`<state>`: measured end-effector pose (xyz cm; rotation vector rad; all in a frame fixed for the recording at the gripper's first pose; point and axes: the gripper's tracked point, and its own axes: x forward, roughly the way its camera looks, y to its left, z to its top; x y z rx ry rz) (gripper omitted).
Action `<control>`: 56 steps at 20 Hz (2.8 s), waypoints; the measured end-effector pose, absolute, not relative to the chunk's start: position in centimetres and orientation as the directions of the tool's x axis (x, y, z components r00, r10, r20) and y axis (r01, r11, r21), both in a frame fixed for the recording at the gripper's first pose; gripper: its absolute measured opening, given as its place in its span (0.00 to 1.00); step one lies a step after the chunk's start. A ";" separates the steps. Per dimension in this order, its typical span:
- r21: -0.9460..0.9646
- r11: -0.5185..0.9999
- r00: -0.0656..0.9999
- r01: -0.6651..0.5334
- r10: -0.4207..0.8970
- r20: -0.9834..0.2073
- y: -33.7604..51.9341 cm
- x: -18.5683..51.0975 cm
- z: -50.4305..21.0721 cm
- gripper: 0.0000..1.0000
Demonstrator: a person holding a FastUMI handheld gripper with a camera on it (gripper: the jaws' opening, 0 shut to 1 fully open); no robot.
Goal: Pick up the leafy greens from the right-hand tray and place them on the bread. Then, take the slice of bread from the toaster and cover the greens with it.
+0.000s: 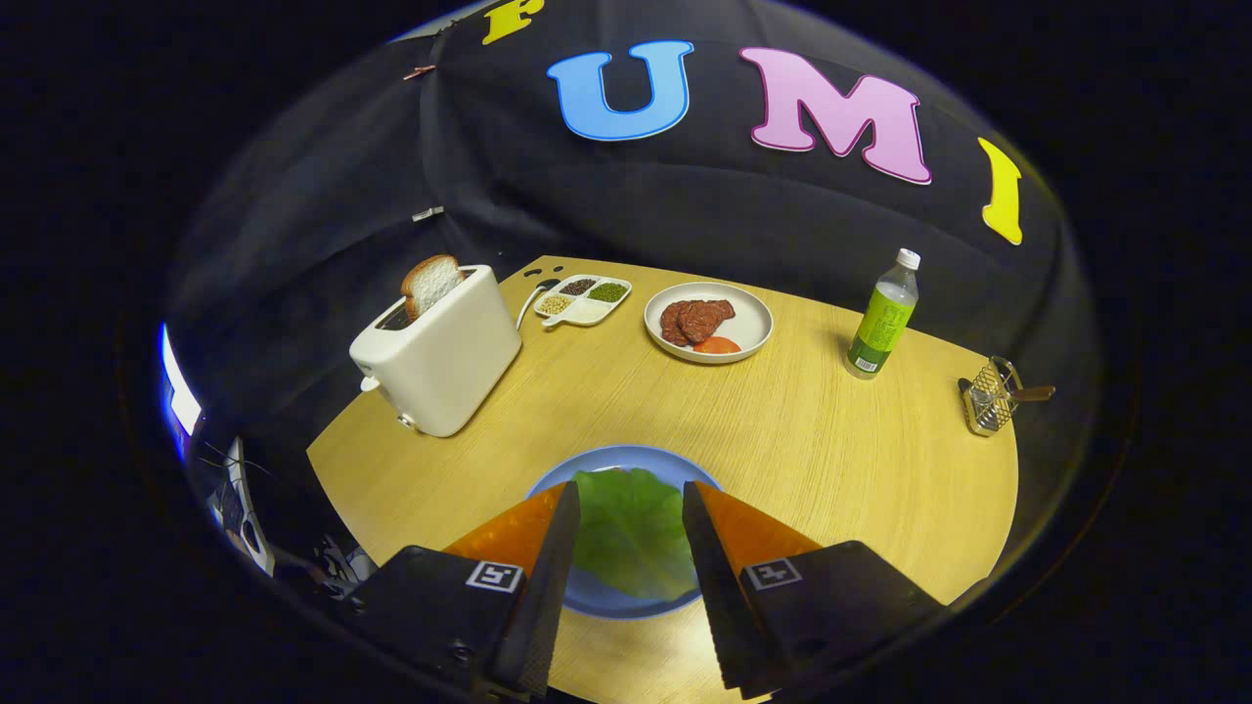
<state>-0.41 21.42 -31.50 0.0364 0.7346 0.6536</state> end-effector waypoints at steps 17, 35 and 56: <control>0.306 0.696 0.595 -0.649 0.716 -0.366 32.7 0.8 -13.7 0.81; 0.214 0.704 0.547 -0.678 0.676 -0.494 55.0 5.8 -19.8 0.81; 0.332 0.781 0.635 -0.529 0.624 -0.456 52.9 8.8 -17.5 0.13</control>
